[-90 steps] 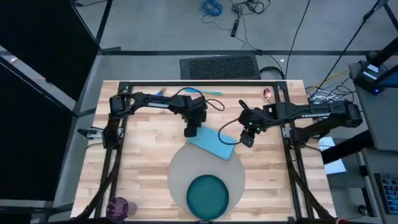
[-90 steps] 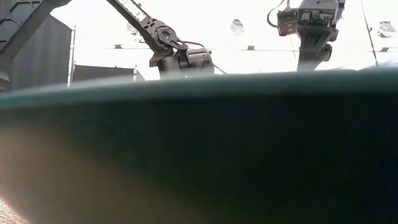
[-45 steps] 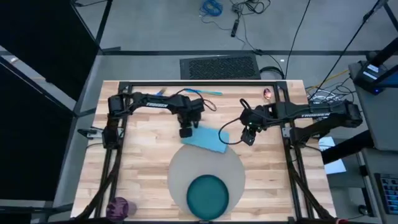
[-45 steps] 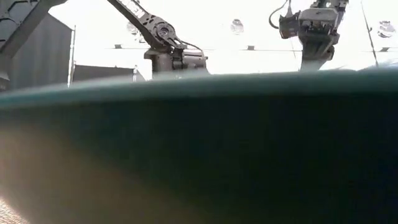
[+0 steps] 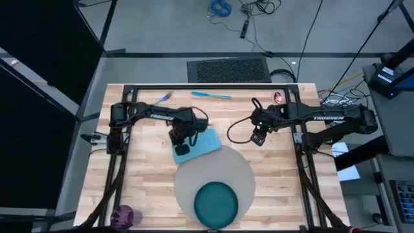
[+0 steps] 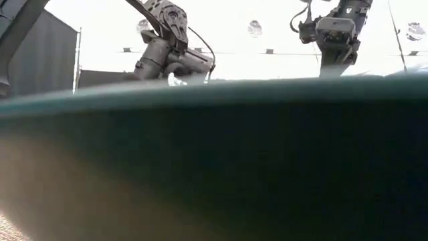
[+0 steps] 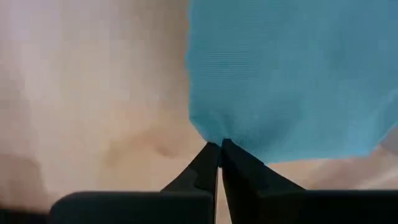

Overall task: Set table place
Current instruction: Put the blue napkin on the brown table mat to the left of green plate

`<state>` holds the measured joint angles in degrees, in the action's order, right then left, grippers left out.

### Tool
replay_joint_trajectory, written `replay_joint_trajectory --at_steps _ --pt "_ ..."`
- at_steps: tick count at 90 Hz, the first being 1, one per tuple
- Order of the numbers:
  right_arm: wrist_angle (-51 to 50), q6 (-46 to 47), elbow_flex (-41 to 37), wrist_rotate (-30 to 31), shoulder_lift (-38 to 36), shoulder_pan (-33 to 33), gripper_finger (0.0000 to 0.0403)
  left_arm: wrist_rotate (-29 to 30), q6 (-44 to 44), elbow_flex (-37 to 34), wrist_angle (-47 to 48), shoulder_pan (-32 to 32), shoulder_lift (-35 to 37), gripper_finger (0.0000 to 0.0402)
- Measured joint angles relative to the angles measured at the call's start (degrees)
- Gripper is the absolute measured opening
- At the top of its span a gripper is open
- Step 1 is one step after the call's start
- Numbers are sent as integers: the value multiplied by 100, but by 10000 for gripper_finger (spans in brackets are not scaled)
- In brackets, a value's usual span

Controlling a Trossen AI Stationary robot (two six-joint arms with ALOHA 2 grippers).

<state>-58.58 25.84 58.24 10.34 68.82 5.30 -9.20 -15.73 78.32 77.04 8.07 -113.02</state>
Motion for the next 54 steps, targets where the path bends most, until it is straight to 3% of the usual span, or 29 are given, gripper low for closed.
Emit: replay_joint_trajectory --at_steps 14,54 --pt "61 -102 0 -2 -4 -22 194 -161 -731 0 270 -593 0 0" --pt "41 -394 0 -469 -4 -260 194 -1620 -2944 0 280 -2574 0 0"
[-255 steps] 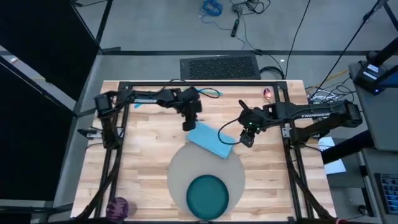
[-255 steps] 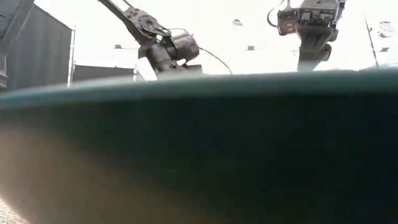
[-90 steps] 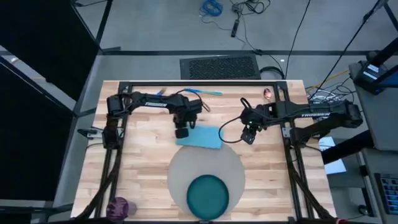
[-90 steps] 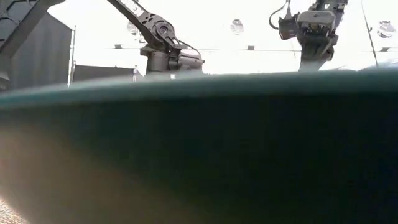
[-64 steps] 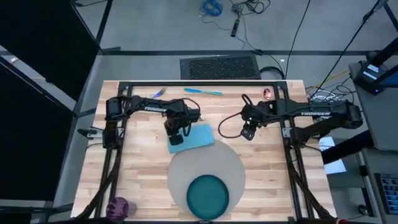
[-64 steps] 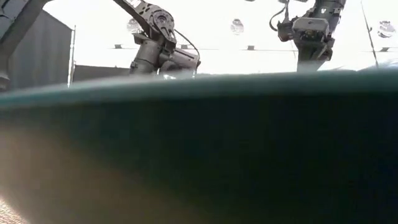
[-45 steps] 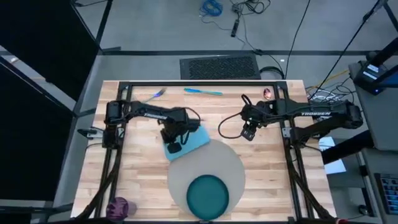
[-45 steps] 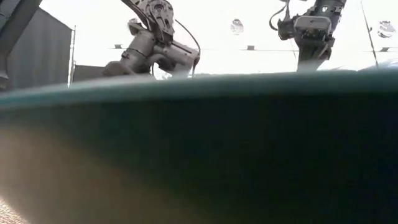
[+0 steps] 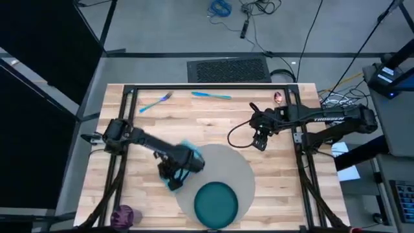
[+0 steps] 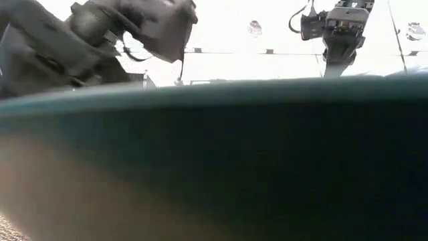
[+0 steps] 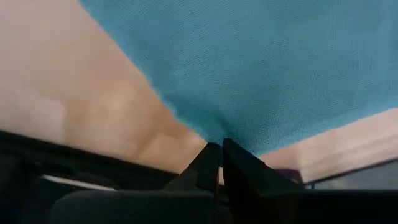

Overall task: Set table place
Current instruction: Put the blue napkin on the brown table mat to the left of green plate

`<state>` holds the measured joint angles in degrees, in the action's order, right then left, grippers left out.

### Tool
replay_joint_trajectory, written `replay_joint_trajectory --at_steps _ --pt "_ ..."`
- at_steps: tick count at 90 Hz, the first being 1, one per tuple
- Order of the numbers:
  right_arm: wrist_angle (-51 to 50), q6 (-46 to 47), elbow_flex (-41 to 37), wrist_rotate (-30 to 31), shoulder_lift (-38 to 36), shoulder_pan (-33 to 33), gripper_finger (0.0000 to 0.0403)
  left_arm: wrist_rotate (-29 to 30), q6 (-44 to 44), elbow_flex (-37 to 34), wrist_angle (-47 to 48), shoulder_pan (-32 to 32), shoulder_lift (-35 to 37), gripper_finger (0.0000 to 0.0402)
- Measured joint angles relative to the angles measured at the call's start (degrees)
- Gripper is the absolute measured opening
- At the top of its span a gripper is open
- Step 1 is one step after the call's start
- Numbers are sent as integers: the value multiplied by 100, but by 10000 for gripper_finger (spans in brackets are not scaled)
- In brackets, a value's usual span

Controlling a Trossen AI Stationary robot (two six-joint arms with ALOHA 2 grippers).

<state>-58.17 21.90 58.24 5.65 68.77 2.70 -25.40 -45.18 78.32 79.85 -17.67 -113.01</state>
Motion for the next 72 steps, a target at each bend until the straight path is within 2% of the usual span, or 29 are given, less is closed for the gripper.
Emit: replay_joint_trajectory --at_steps 13,27,46,72 --pt "2 -9 0 0 0 -55 194 -485 -865 0 -292 -561 0 0" --pt "4 13 0 -2 0 -57 194 -874 -1816 0 -1001 -1117 -2 0" --pt "5 44 0 -87 0 -57 194 -902 -3098 0 -2040 -1678 0 0" --pt "20 52 0 -151 0 -57 194 -902 -4277 0 -2888 -2216 0 0"
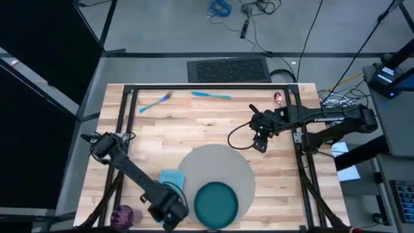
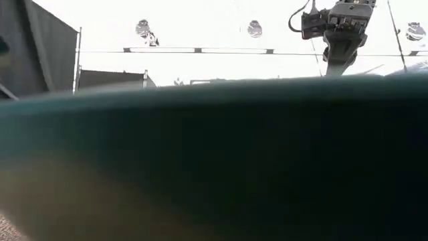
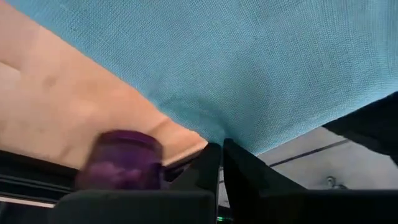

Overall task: Set table place
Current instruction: Put the blue napkin on the brown table mat to the left of green plate

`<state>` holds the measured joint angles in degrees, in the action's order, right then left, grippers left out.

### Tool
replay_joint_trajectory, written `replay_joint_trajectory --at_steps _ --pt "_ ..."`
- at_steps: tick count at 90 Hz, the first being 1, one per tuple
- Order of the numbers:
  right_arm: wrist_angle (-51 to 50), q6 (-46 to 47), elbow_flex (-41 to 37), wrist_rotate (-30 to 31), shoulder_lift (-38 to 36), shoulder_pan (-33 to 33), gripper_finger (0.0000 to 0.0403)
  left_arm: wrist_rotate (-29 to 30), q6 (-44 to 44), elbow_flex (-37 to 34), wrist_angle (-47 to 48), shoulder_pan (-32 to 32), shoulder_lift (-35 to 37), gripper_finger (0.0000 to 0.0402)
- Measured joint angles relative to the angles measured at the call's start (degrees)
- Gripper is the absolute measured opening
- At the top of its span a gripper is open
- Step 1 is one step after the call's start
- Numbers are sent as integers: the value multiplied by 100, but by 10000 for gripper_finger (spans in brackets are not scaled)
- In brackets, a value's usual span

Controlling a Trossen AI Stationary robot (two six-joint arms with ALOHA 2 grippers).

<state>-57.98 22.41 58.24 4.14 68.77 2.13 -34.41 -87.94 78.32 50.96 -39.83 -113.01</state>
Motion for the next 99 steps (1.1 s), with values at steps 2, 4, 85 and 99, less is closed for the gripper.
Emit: replay_joint_trajectory --at_steps 2,4,85,99 --pt "0 0 0 0 0 0 194 2 -54 0 -45 -27 -2 0" --pt "-2 -2 0 -1 0 0 194 3 -117 0 -77 -46 -2 0" --pt "9 2 2 -147 0 0 194 702 336 2 -289 285 -24 0" --pt "7 2 2 -149 0 0 194 747 492 2 38 430 -41 0"
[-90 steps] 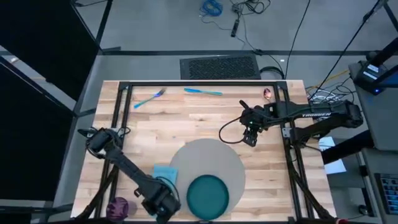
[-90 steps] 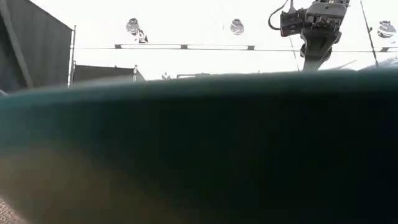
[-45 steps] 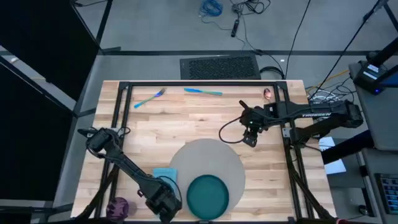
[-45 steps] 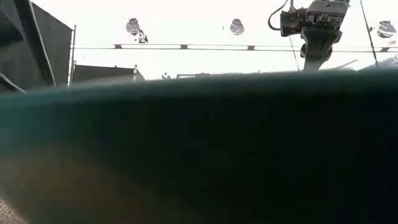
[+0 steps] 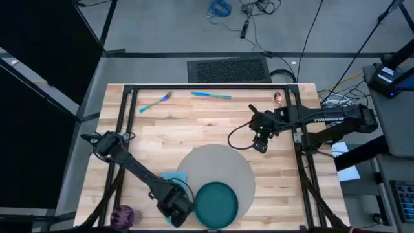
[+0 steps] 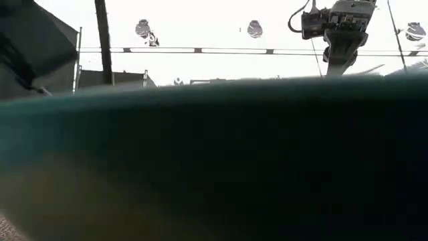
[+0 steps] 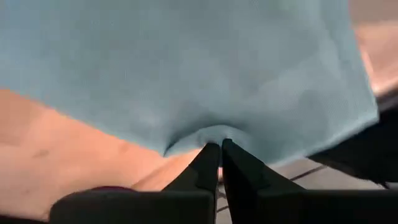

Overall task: Set table place
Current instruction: Put the blue napkin on the brown table mat to the left of green plate

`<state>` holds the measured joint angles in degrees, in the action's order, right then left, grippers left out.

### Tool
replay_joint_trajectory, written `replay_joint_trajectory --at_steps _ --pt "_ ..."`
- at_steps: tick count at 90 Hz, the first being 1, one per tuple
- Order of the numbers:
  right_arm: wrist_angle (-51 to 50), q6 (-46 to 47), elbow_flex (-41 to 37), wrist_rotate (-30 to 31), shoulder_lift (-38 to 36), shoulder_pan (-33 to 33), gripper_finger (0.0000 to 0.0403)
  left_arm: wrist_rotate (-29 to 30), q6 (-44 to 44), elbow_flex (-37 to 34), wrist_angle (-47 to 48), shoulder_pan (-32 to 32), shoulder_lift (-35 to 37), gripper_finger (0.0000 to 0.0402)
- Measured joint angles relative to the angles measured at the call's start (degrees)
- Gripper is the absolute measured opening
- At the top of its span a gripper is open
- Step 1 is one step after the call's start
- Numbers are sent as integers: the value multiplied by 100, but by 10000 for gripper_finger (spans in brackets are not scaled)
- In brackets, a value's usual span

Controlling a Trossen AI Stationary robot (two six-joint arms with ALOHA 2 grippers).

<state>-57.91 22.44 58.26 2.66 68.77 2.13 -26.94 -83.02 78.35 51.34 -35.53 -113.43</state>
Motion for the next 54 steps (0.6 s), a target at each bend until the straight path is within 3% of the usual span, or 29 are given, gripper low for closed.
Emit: replay_joint_trajectory --at_steps 9,30,54 --pt "0 -11 0 2 0 0 194 -2 88 -2 226 3 0 0" --pt "7 -44 2 2 0 0 194 -20 -169 -2 -541 3 0 0" --pt "74 -52 4 2 0 0 194 -22 -217 -2 -583 1 0 0"
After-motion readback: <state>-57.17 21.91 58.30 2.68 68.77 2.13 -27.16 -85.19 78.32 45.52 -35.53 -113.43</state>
